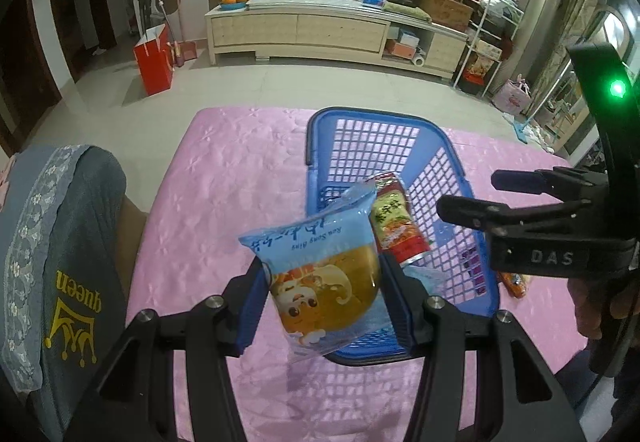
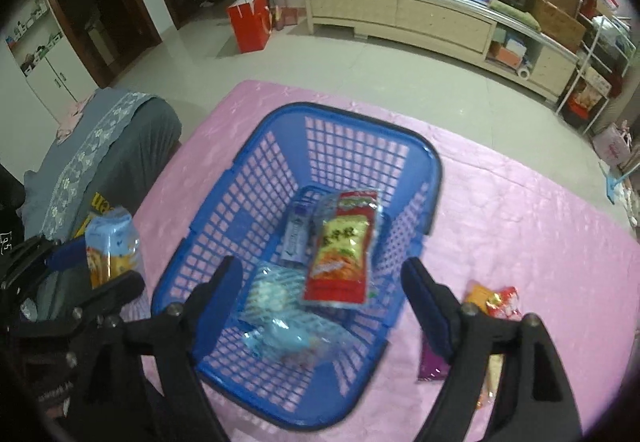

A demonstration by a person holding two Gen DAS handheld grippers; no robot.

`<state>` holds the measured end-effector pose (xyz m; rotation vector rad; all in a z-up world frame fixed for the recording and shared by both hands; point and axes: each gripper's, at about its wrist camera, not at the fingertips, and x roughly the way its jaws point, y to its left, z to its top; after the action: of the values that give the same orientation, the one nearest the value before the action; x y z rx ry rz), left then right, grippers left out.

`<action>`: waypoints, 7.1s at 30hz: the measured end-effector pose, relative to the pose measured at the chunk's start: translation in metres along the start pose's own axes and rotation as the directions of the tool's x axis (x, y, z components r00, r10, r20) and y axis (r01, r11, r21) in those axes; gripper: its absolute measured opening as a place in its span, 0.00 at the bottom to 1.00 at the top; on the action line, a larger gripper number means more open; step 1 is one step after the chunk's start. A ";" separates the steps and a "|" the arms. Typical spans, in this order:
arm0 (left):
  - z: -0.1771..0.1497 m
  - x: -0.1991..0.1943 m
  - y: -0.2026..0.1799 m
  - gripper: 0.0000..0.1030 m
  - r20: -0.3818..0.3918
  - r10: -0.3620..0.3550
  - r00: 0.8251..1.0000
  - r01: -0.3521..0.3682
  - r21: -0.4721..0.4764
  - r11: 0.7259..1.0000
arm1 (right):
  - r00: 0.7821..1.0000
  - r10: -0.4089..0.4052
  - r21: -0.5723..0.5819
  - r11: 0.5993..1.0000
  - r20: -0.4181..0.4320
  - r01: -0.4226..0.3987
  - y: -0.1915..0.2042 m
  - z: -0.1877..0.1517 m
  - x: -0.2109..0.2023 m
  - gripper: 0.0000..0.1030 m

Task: Organize snacks
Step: 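Lower the cake packet into the basket and open the left tool, then move both open tools back over the remaining snack pile, then grasp the white cracker pack with the right tool while the left tool grasps the orange wafer stick, then carry both items over the basket and open the right tool to drop the crackers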

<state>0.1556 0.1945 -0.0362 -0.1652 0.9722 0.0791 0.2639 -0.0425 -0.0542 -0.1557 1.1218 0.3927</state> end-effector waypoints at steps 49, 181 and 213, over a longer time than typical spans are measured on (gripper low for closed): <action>-0.001 -0.015 -0.055 0.73 0.058 -0.070 0.996 0.061 0.144 0.988 | 0.993 -0.058 0.085 0.995 0.101 0.049 -0.040 -0.063 -0.071 0.83; -0.107 0.062 -0.286 0.21 -0.136 -0.105 0.985 0.128 0.170 0.977 | 0.979 -0.145 0.217 0.970 0.146 0.111 -0.174 -0.233 -0.059 0.46; -0.020 -0.029 -0.092 0.22 0.095 -0.018 0.995 0.004 0.140 0.990 | 0.954 -0.042 -0.020 0.999 0.295 0.050 -0.022 -0.090 -0.084 0.46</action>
<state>0.1362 0.1007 -0.0140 -0.0377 0.8777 0.0086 0.1651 -0.1108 -0.0192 -0.1421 0.8169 0.3760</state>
